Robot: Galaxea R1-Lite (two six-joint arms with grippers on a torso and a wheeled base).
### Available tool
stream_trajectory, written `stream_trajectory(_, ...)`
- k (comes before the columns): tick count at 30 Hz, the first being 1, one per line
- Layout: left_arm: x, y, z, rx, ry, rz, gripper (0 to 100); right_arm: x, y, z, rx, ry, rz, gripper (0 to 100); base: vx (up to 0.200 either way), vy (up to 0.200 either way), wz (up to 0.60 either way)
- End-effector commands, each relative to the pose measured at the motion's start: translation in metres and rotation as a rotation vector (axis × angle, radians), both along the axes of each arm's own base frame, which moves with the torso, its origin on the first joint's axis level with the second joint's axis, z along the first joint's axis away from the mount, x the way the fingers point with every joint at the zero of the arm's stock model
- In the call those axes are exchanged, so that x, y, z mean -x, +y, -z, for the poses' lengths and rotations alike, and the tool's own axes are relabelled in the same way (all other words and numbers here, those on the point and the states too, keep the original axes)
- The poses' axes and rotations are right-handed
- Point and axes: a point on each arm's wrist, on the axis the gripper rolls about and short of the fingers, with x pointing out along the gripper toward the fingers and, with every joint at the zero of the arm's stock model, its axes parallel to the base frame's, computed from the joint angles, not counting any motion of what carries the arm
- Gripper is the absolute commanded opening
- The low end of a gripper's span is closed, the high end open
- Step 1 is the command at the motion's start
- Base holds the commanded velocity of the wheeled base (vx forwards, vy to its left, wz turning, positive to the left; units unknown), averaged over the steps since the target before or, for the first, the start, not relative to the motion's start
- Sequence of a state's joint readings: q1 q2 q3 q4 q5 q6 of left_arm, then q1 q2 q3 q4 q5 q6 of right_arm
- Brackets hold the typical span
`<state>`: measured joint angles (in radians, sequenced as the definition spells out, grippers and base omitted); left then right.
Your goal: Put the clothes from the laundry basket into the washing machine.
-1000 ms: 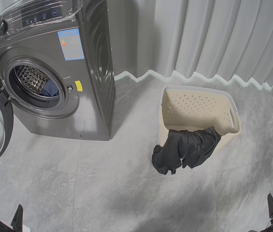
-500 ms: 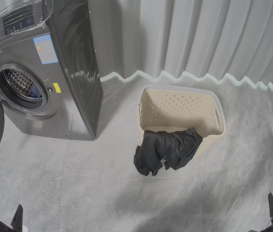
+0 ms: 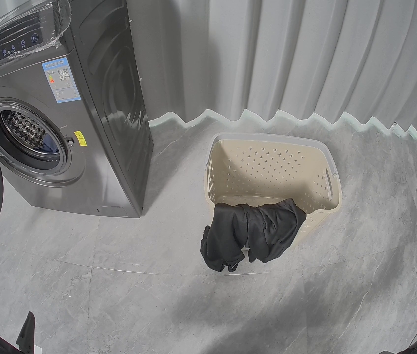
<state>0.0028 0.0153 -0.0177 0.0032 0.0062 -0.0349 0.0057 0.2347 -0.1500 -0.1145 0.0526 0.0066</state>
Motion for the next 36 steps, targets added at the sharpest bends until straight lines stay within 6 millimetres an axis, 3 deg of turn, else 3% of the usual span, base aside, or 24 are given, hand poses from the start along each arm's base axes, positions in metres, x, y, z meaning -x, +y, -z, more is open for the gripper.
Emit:
stream_trajectory(1, 0.000, 0.000, 0.005, 0.000, 0.001, 0.000, 100, -0.066, 0.004, -0.005, 0.000, 0.395, -0.095, 100, 0.000, 0.000, 0.00)
stream_trajectory(11, 0.000, 0.000, 0.005, -0.009, 0.001, 0.004, 100, -0.126, 0.028, 0.009, -0.053, 0.585, -0.276, 100, 0.020, 0.000, 0.00)
stream_trajectory(16, 0.000, 0.000, 0.005, -0.004, 0.001, 0.003, 100, -0.150, 0.036, 0.025, -0.053, 0.666, -0.275, 100, 0.200, 0.000, 0.00)
stream_trajectory(24, 0.000, 0.000, 0.005, -0.001, 0.001, 0.000, 100, -0.185, 0.049, 0.049, -0.047, 0.709, -0.263, 100, 0.000, 0.000, 0.00)
stream_trajectory(28, 0.000, 0.000, 0.005, -0.004, 0.002, 0.000, 100, -0.193, 0.059, 0.060, -0.049, 0.728, -0.261, 100, 0.000, 0.000, 0.00)
stream_trajectory(36, 0.000, 0.000, 0.005, 0.000, 0.001, 0.000, 100, -0.212, 0.099, 0.080, -0.071, 0.694, -0.296, 100, 0.000, 0.000, 0.00)
